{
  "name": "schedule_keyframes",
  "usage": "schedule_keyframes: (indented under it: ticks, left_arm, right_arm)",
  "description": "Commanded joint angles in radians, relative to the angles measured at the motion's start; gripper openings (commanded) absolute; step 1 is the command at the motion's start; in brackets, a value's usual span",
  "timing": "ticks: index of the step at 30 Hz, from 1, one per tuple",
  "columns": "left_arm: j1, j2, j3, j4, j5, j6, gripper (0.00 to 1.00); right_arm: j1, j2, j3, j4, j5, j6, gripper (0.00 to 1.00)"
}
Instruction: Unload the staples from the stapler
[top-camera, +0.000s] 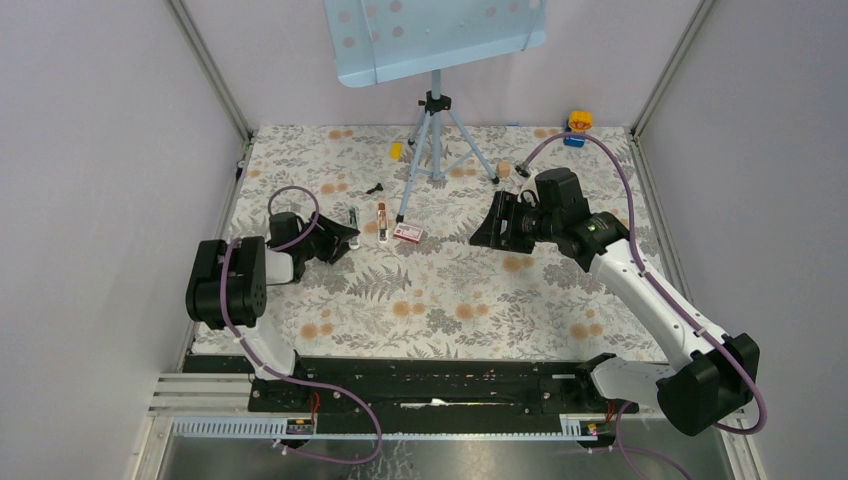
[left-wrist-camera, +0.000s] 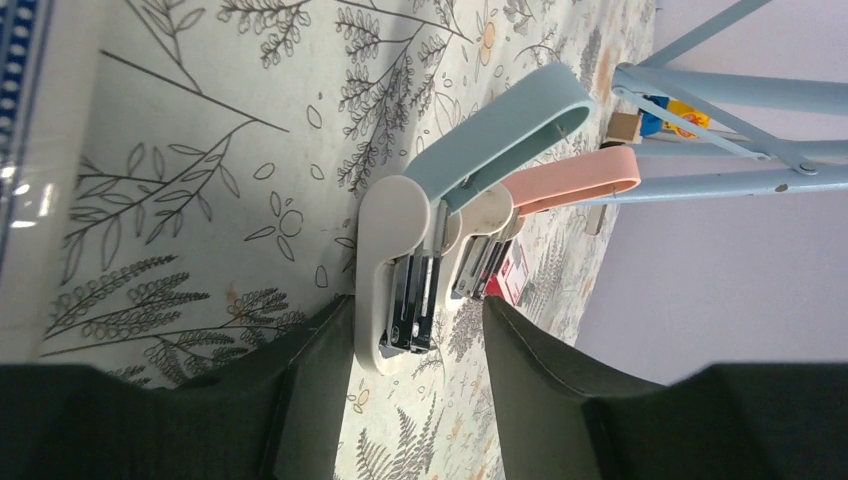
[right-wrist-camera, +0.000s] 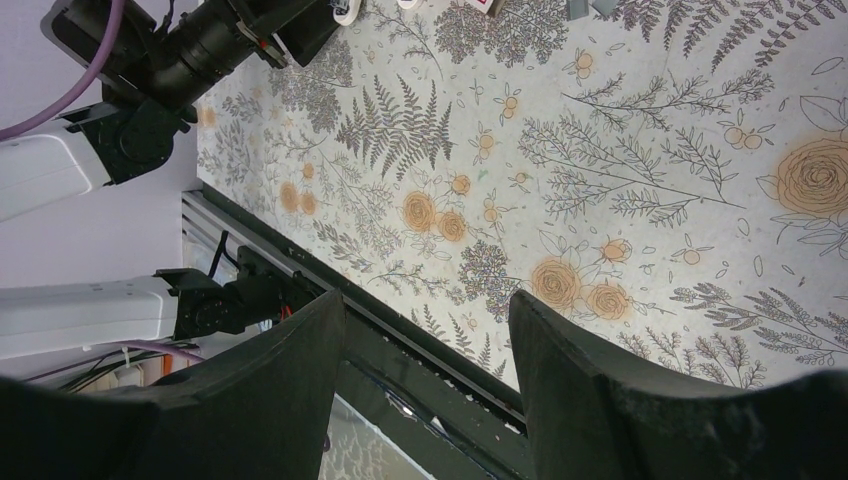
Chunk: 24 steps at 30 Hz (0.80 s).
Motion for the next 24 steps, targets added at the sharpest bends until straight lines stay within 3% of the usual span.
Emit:
schedule_keyframes:
  ticks: [1, 14, 24]
  left_arm:
    - [0.011, -0.039, 0.014, -0.178, -0.129, 0.101, 0.56]
    - [-0.010, -0.156, 0.071, -0.410, -0.232, 0.235, 0.66]
    - [-0.223, -0.134, 0.249, -0.642, -0.538, 0.385, 0.66]
  right_arm:
    - [-0.007, 0.001, 0.017, 0.001, -0.014, -0.006, 0.68]
    - [-0.007, -0.003, 0.009, 0.006, -0.008, -0.011, 0.68]
    - [-0.007, -0.003, 0.008, 0.003, -0.008, -0.011, 0.68]
